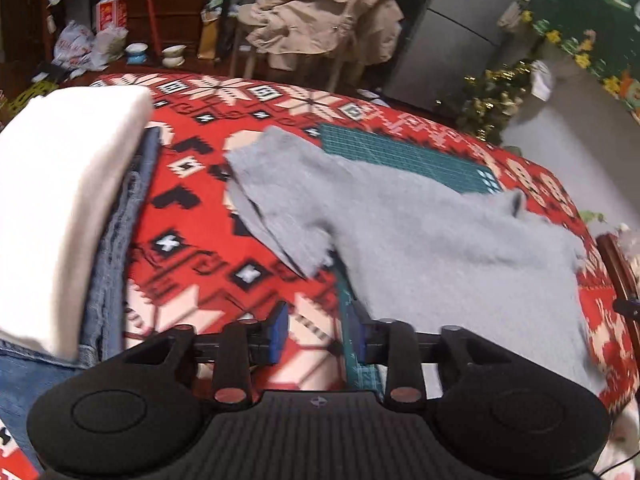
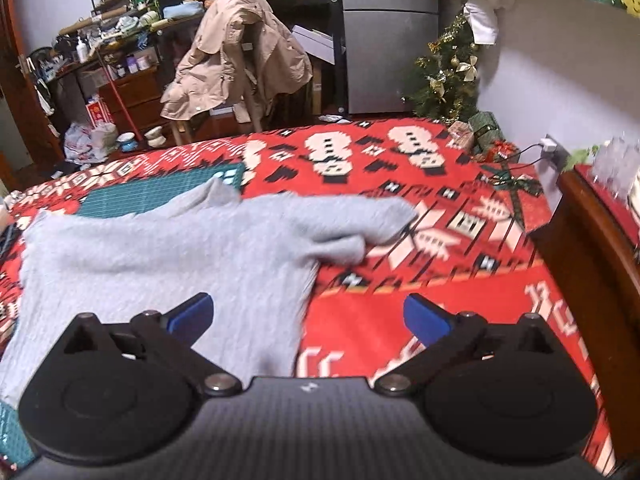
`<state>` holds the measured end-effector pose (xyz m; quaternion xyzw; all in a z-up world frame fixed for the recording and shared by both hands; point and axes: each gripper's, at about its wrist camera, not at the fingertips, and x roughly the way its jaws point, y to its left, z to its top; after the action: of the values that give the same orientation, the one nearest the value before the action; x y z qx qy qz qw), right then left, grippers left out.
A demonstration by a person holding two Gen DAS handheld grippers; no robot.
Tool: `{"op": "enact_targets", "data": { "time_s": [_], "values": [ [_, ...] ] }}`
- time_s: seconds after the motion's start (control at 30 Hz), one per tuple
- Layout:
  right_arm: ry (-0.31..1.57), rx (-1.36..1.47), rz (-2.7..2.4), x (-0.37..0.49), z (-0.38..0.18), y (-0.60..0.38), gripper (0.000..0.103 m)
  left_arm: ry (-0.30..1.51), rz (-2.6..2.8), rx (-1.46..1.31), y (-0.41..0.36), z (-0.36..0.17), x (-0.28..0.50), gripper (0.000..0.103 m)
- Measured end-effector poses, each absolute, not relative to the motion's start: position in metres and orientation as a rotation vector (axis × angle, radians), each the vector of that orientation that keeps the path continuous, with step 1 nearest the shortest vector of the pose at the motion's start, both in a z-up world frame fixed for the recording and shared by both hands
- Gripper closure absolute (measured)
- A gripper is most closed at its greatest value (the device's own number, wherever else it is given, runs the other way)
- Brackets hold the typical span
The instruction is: Fold clothes
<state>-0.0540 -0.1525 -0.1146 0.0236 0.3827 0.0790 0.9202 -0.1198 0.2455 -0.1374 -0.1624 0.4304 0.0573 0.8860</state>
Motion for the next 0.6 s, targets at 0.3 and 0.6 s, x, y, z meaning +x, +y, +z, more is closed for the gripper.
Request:
{"op": "enact_targets", "data": {
  "time_s": [0.3, 0.6],
  "values": [
    [0.825, 0.04, 0.206, -0.088, -0.126, -0.14, 0.001, 0.88, -0.043, -0.36, 0.21, -0.155, -0.131, 0.048],
    [0.866, 0.133, 0.203, -0.103, -0.125, -0.147, 0.028, 0.886, 0.054, -0.412, 0.214, -0.164, -0.134, 0.094]
  ]
}}
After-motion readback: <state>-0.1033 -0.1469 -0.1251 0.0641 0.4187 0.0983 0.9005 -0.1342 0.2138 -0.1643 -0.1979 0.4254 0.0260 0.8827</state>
